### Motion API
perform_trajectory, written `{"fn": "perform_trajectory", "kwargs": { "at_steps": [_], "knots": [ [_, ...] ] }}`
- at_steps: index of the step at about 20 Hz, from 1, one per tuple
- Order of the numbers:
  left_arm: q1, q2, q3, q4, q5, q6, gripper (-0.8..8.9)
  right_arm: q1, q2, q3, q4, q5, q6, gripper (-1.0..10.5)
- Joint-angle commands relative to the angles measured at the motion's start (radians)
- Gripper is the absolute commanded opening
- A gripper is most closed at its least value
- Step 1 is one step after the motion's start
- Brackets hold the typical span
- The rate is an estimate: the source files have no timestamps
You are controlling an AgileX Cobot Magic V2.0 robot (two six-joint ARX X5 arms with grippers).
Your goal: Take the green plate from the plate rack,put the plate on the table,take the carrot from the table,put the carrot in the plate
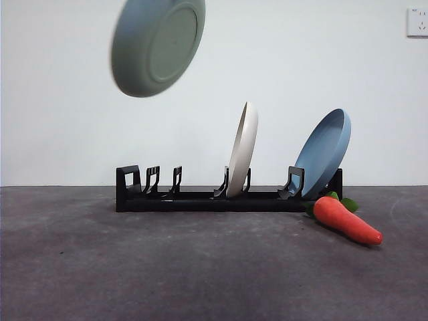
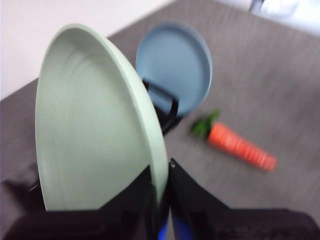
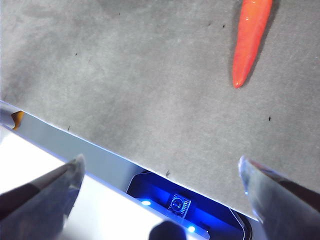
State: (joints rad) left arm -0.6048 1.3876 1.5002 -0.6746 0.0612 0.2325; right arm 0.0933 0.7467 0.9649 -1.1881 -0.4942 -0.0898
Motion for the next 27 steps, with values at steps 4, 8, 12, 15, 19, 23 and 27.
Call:
{"fn": "perform_trajectory", "kwargs": {
  "at_steps": [4, 8, 12, 15, 19, 23, 27],
  "knots": [
    [-0.233, 0.043, -0.061, -0.089, -0.298, 0.175, -0.05, 0.001, -0.001, 0.002, 0.005, -0.002, 0.003, 6.6],
    [-0.340, 0.063, -0.267, 0.015, -0.431, 0.226, -0.05, 0.001, -0.001, 0.002, 0.005, -0.003, 0.004, 6.6],
    [-0.400, 0.091, -0.479, 0.257, -0.515, 0.307, -0.05, 0.001, -0.001, 0.002, 0.005, -0.005, 0.011, 6.6],
    [-0.408, 0.156, -0.547, 0.357, -0.534, 0.345, -0.05, 0.002, -0.001, 0.002, 0.005, -0.005, 0.011, 6.6],
    [-0.410, 0.281, -0.553, 0.429, -0.543, 0.370, -0.05, 0.002, -0.001, 0.002, 0.005, -0.005, 0.011, 6.6],
    [-0.413, 0.372, -0.553, 0.445, -0.519, 0.364, -0.06, 0.002, -0.001, 0.002, 0.005, -0.005, 0.011, 6.6],
    [-0.413, 0.395, -0.553, 0.433, -0.465, 0.282, 0.03, 0.002, -0.001, 0.002, 0.005, -0.004, 0.010, 6.6]
  ]
}}
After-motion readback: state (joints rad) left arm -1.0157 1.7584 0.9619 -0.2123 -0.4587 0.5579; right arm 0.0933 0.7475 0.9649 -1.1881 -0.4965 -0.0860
